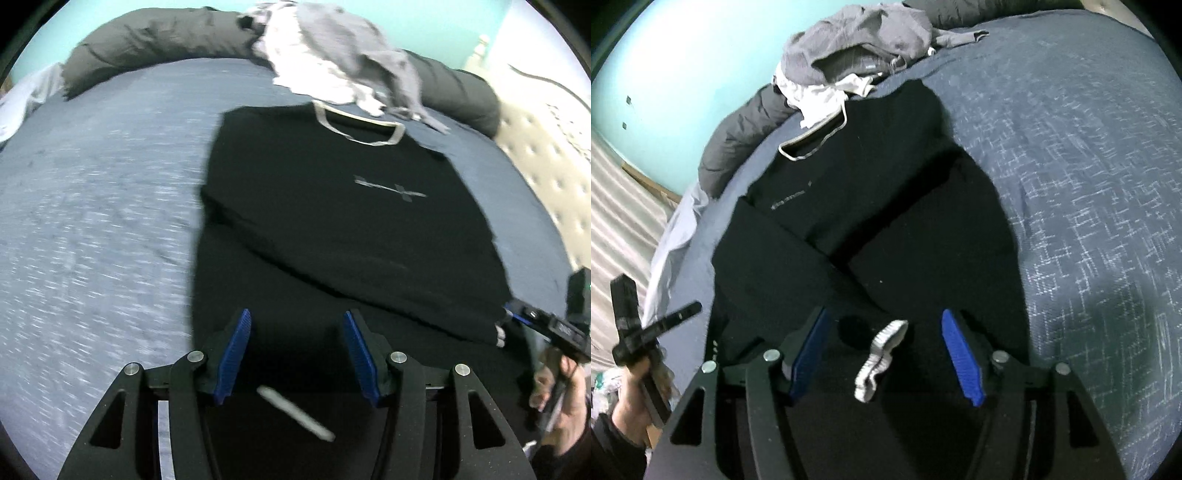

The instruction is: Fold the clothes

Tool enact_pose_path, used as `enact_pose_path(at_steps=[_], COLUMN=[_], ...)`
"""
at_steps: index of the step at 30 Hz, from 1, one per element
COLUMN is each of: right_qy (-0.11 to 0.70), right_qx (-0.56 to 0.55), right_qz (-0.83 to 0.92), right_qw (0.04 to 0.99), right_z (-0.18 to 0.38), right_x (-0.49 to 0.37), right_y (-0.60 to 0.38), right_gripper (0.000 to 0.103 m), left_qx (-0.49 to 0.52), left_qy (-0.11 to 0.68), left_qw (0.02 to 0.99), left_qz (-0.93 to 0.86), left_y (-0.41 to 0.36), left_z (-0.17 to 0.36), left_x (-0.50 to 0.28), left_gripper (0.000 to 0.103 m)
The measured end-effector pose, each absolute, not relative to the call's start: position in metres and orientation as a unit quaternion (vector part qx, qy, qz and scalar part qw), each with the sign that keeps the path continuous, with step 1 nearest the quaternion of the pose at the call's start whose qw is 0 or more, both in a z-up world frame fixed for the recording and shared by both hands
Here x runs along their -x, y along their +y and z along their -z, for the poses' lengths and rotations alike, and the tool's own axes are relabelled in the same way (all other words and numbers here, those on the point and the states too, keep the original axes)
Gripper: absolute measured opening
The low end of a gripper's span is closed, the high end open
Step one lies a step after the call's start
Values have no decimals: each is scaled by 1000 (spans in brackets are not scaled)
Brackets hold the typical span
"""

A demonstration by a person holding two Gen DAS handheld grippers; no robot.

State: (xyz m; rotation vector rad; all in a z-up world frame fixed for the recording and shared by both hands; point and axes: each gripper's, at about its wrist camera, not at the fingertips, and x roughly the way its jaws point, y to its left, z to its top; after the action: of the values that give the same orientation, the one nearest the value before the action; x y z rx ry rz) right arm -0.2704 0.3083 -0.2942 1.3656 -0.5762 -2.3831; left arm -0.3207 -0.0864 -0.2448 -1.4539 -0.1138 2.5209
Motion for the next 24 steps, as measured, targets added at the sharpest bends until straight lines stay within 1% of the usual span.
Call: enact_pose_path(at_steps=[2,3,4,5,6,7,9,13,15,18,24], right_qy=[-188,-179,-174,-172,-171,-170,-170,-183,-188,-197,-203], right_qx=[-480,-481,-481,-480,-478,-476,-469,-455,-450,-442,-451], right_qz=[840,841,841,842,843,844,847,852,854,857,852], right_qw=[170,173,176,177,179,180,183,185,183,179,171], right_z=[295,294,294,293,292,291,287,280,277,273,280], right_x=[270,270,269,269,269,268,267,265,265,265,267], right_y=[304,302,301,300,299,299,299,305,309,314,318], right_gripper=[52,37,30,25,12,8,5,4,3,3,3], left_qx=[496,495,494,493,493,494,494,495,495,494,481], left_qy=[-33,-28,-23,-19,-16,-14,-6,12,20,29,34], left_qw=[95,86,77,70,64,59,56,55,55,57,55], left_qz=[-863,-864,-866,-867,-867,-868,-868,-867,-867,-867,-874], left_y=[-100,-106,-112,-117,-120,-123,-125,-126,-124,-123,-120], left_z=[248,250,251,254,256,257,261,267,270,273,269], left_x=[332,336,342,349,354,359,368,383,389,396,405], left_gripper=[57,57,57,57,57,57,57,55,47,39,37])
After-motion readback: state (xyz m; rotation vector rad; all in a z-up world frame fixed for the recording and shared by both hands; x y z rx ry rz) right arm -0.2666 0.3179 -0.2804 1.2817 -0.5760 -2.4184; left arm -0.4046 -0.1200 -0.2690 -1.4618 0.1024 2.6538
